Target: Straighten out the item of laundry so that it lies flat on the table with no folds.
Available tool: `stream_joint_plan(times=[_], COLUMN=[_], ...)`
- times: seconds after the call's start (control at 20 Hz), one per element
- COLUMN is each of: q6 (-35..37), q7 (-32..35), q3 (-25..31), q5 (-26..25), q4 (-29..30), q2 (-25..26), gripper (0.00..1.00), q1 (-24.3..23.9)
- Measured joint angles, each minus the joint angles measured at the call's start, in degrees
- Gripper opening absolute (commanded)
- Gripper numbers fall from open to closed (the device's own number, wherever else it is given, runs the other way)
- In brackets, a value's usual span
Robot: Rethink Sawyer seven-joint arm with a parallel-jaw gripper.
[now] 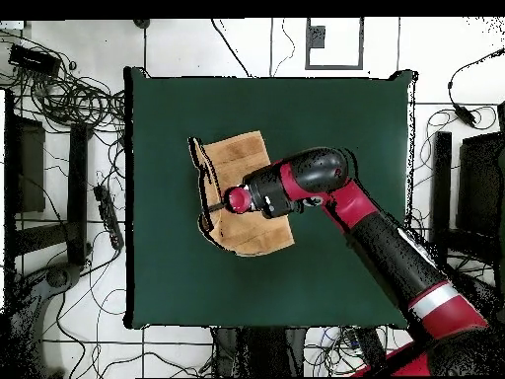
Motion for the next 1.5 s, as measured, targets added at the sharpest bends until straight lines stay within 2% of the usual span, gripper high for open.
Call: stream_joint_plan(times=[0.3, 0.4, 0.6, 0.75, 1.05, 1.2, 1.3, 1.5], q6=[-9.7, -14.9, -20.4, -24.8, -27.3, -27.4, -27.5, -28.4], q7=[0.0, 0.0, 0.0, 0.0, 0.0, 0.0, 0.0, 0.0], q3=[1.0, 1.0, 1.0, 1.0, 1.0, 1.0, 1.0, 0.9], q5=[0.0, 0.0, 0.0, 0.1, 0.8, 1.2, 2.0, 2.8], q4=[3.7, 4.7, 5.2, 5.2, 5.0, 4.6, 3.8, 2.8], q2=[0.4, 0.6, 1.1, 1.5, 1.5, 1.5, 1.5, 1.5], gripper=[0.0, 0.0, 0.0, 0.0, 0.0, 0.0, 0.0, 0.0], q1=[0.9, 2.4, 5.1, 9.0, 17.1, 19.6, 23.2, 26.3])
